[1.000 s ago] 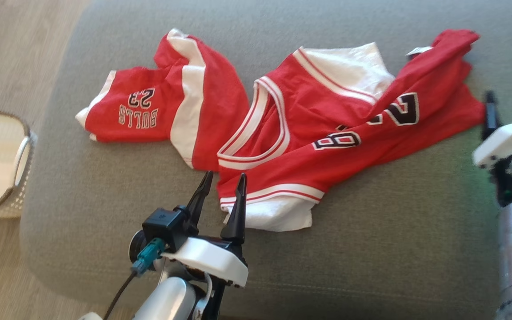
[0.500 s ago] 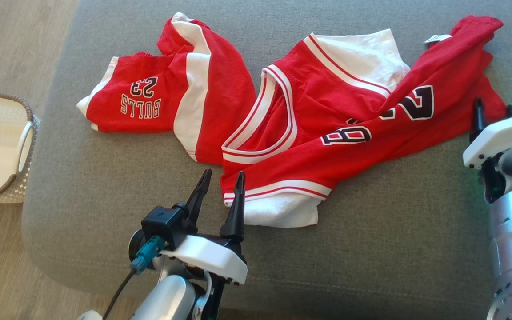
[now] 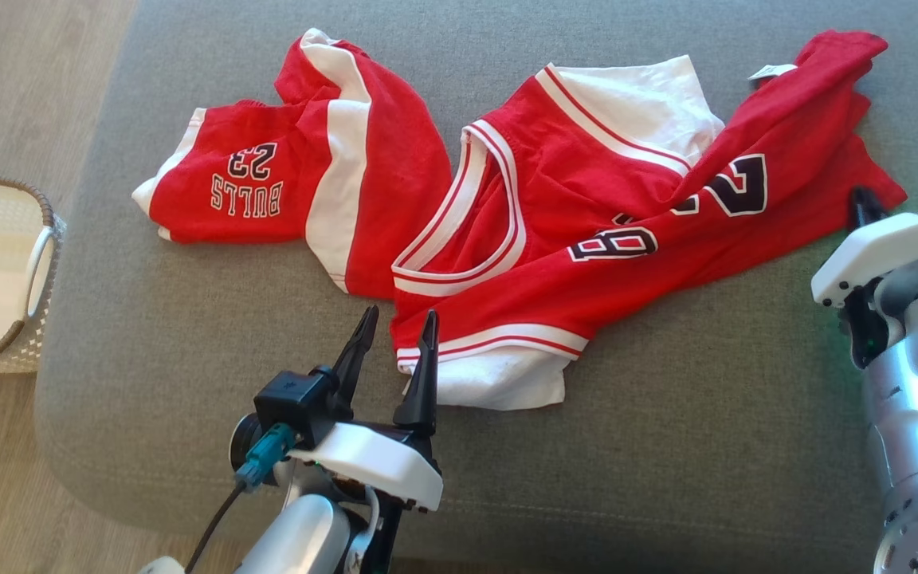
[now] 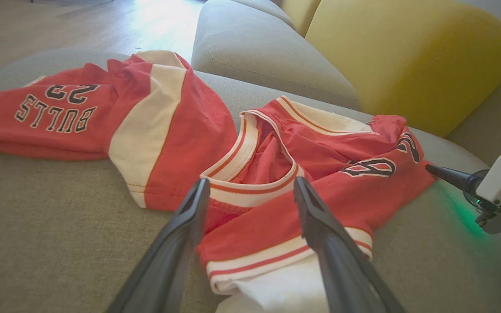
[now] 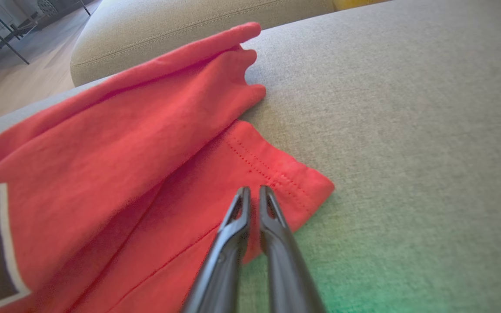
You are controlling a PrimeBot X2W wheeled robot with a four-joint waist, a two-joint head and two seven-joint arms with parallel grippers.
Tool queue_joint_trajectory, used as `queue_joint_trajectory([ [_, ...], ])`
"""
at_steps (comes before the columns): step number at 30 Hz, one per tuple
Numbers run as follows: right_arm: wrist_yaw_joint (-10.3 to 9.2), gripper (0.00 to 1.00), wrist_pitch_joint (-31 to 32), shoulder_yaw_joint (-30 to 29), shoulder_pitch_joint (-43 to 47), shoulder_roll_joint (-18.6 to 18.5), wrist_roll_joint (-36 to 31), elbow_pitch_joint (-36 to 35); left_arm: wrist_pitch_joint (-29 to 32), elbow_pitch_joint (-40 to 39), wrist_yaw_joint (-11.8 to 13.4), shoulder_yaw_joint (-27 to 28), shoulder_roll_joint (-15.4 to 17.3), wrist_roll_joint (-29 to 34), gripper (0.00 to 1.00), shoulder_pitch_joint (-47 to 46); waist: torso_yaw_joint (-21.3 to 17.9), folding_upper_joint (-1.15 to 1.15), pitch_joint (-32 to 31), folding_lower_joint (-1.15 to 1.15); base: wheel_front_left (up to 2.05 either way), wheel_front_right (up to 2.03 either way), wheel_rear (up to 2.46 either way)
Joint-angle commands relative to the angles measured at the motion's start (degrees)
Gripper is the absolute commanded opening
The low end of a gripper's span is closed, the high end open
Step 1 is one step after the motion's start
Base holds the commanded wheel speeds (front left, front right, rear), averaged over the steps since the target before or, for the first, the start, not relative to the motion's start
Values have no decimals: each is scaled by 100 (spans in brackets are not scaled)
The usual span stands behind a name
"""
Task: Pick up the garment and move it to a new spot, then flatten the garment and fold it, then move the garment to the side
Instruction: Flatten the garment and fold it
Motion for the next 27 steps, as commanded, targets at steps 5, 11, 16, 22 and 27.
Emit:
queue_joint_trajectory([
  [5,40,0,-231,175,-183,-79,60,78,-71,-116,2,183,-10,-29,100,-128,-20,0,-105,0,0,0,0],
  [11,40,0,-426,213,-128,-89,161,190,-71,-90,13,187,-10,-31,100,-53,-86,0,-272,0,0,0,0],
  [16,40,0,-623,510,-79,109,478,-62,-71,-97,25,259,-10,-40,100,43,-196,0,-522,0,0,0,0],
  [22,40,0,-694,1341,403,282,1034,-999,-71,-140,59,419,-10,-36,100,167,-444,0,-841,0,0,0,0],
  [27,40,0,-699,1920,1278,331,1450,-2131,-71,-163,72,605,-10,-27,100,265,-607,0,-1075,0,0,0,0],
])
